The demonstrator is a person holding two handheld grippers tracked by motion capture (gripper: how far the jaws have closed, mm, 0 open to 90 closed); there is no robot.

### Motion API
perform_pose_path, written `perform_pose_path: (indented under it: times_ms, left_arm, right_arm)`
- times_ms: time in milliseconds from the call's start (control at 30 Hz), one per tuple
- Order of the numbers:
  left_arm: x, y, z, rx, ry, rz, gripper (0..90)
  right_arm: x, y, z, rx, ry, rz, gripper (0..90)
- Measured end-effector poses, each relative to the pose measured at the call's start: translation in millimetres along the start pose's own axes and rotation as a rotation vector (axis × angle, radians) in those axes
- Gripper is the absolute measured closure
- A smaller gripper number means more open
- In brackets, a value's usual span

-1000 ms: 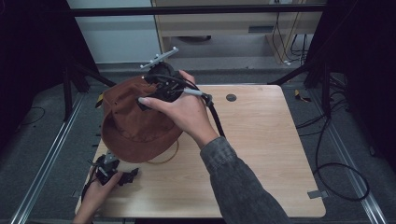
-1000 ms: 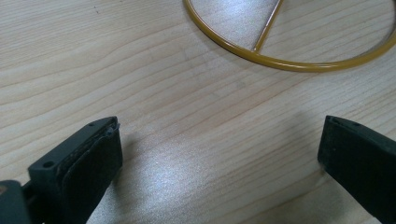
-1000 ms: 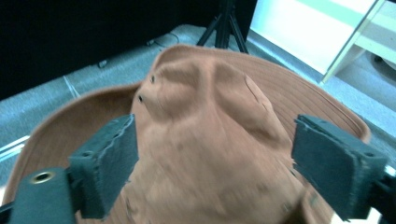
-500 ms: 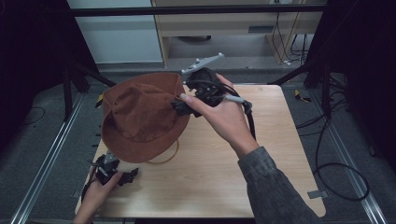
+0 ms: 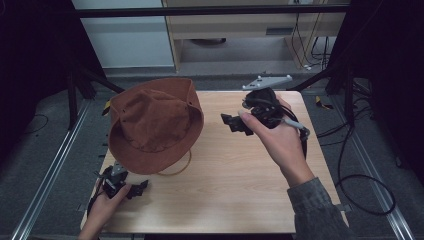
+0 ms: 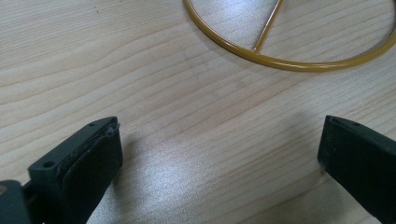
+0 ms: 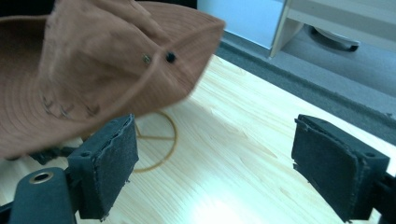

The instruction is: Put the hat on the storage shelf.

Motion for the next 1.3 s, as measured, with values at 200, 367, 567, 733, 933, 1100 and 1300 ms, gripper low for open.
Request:
perform_pose_path:
  times_ms: [200,367,567,733,933,1100,1300]
  left_arm:
    - [-0.3,0.3,0.1,-0.002,-0.001,-0.006,0.0]
    - [-0.3,0.4,0.1,-0.002,-0.001,-0.006,0.0]
    - [-0.3,0.4,0.1,-0.002,-0.001,-0.007,0.0]
    - [-0.3,0.4,0.1,-0.002,-0.001,-0.006,0.0]
    - [-0.3,0.4,0.0,-0.001,-0.002,-0.006,0.0]
    - [-0.3,0.4,0.0,-0.001,-0.002,-0.006,0.0]
    - [-0.3,0.4,0.1,-0.002,-0.001,-0.006,0.0]
  right_arm:
    - [-39.5,3.1,12.7,-0.034,-0.025,-0.032,17.5]
    - [-68.4,-6.1,19.6,-0.039,-0.043,-0.061,18.2]
    - [-109.2,-27.4,21.5,-0.041,-0.054,-0.103,18.3]
    - [-147.6,-48.4,19.0,-0.041,-0.062,-0.172,18.1]
    - [-173.3,-62.9,22.2,-0.066,-0.087,-0.198,18.1]
    - [-195.4,-79.8,21.5,-0.09,-0.11,-0.22,17.9]
    - [-219.4,-101.5,15.8,-0.103,-0.128,-0.265,16.3]
Point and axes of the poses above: each handheld gripper's, and its own axes: y roughly backward along the jaws, x roughly out of its top, z roughly to its right, the point moved 3 cm from there along -y, roughly forward along the jaws, and after that the axes turned 7 degrees about y, right-handed, at the moved point
